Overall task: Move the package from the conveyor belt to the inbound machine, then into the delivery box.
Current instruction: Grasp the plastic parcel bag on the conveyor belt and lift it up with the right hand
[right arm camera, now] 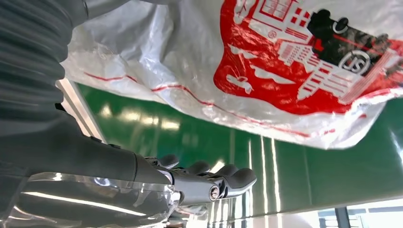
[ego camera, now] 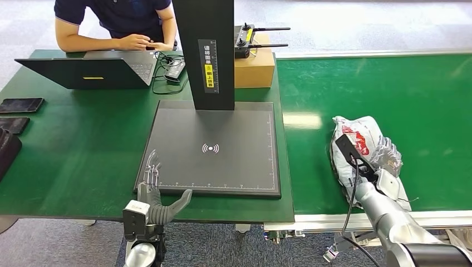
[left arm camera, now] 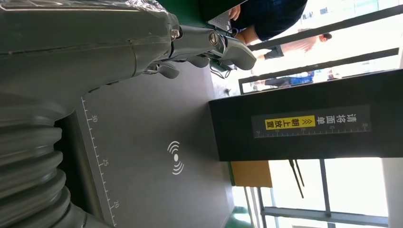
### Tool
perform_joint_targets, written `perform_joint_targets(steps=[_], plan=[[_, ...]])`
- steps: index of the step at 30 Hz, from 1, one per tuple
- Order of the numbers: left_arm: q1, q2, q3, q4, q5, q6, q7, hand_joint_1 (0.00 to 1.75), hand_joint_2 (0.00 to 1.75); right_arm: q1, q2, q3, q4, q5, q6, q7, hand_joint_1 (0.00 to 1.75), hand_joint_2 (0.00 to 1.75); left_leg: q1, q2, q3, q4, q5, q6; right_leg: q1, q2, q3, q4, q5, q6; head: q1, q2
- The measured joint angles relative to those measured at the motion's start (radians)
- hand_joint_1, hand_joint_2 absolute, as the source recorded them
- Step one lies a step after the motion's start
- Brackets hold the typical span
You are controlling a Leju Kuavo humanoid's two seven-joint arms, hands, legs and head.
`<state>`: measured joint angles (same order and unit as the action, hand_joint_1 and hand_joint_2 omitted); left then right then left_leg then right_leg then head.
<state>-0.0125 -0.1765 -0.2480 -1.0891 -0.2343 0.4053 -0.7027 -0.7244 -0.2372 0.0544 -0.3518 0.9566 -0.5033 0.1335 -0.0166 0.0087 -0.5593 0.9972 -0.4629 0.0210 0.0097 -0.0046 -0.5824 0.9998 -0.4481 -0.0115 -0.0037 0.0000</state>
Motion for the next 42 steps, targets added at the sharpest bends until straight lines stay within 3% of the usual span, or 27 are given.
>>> perform_joint_targets(steps=[12, 26, 27, 28, 31, 32, 34, 42], plan=[[-0.002, -0.002, 0.000, 0.000, -0.010, 0.010, 0.000, 0.00, 1.75, 0.046, 0.050, -0.032, 0.013, 0.000, 0.002, 0.001, 0.00, 1.75, 0.000, 0.000, 0.001, 0.000, 0.000, 0.000, 0.000, 0.000, 0.000, 0.000, 0.000, 0.000, 0.000, 0.000], [-0.003, -0.002, 0.000, 0.000, -0.010, 0.011, 0.000, 0.00, 1.75, 0.057, 0.069, -0.054, 0.015, 0.000, 0.002, 0.007, 0.00, 1.75, 0.000, 0.000, 0.001, 0.000, 0.000, 0.000, 0.000, 0.000, 0.001, 0.000, 0.000, 0.000, 0.000, 0.000], [-0.003, -0.002, 0.000, 0.000, -0.010, 0.011, 0.000, 0.00, 1.75, 0.057, 0.069, -0.056, 0.015, 0.000, 0.003, 0.010, 0.04, 1.75, 0.000, 0.000, 0.001, 0.000, 0.000, 0.000, 0.000, 0.000, 0.001, 0.000, 0.000, 0.000, 0.000, 0.000], [-0.003, -0.002, 0.000, 0.000, -0.010, 0.011, 0.000, 0.00, 1.75, 0.057, 0.070, -0.058, 0.015, 0.000, 0.005, 0.012, 0.21, 1.75, 0.000, 0.000, 0.001, 0.000, 0.000, 0.000, 0.000, 0.000, 0.001, 0.000, 0.000, 0.000, 0.000, 0.000], [-0.003, -0.002, 0.000, 0.000, -0.010, 0.011, 0.000, 0.00, 1.75, 0.058, 0.071, -0.061, 0.015, 0.000, 0.013, 0.015, 1.19, 1.75, 0.000, 0.000, 0.001, 0.000, 0.000, 0.000, 0.000, 0.000, 0.001, 0.000, 0.000, 0.000, 0.000, 0.000], [-0.003, -0.002, 0.000, 0.000, -0.010, 0.011, 0.000, 0.00, 1.75, 0.060, 0.071, -0.062, 0.015, 0.001, 0.015, 0.016, 1.37, 1.75, 0.000, 0.000, 0.001, 0.000, 0.000, 0.000, 0.000, 0.000, 0.001, 0.000, 0.000, 0.000, 0.000, 0.000], [-0.003, -0.002, 0.000, 0.001, -0.010, 0.010, 0.000, 0.00, 1.75, 0.064, 0.072, -0.063, 0.016, 0.006, 0.015, 0.015, 1.44, 1.75, 0.000, 0.000, 0.001, 0.000, 0.000, 0.000, 0.000, 0.000, 0.001, 0.000, 0.000, 0.000, 0.000, 0.000], [-0.006, -0.002, 0.000, 0.002, -0.011, 0.000, 0.000, 0.00, 1.75, 0.072, 0.079, -0.070, 0.018, 0.036, -0.005, 0.013, 1.42, 1.75, 0.000, 0.000, 0.001, 0.000, 0.000, 0.000, 0.000, 0.000, 0.001, 0.000, 0.000, 0.000, 0.000, 0.000]])
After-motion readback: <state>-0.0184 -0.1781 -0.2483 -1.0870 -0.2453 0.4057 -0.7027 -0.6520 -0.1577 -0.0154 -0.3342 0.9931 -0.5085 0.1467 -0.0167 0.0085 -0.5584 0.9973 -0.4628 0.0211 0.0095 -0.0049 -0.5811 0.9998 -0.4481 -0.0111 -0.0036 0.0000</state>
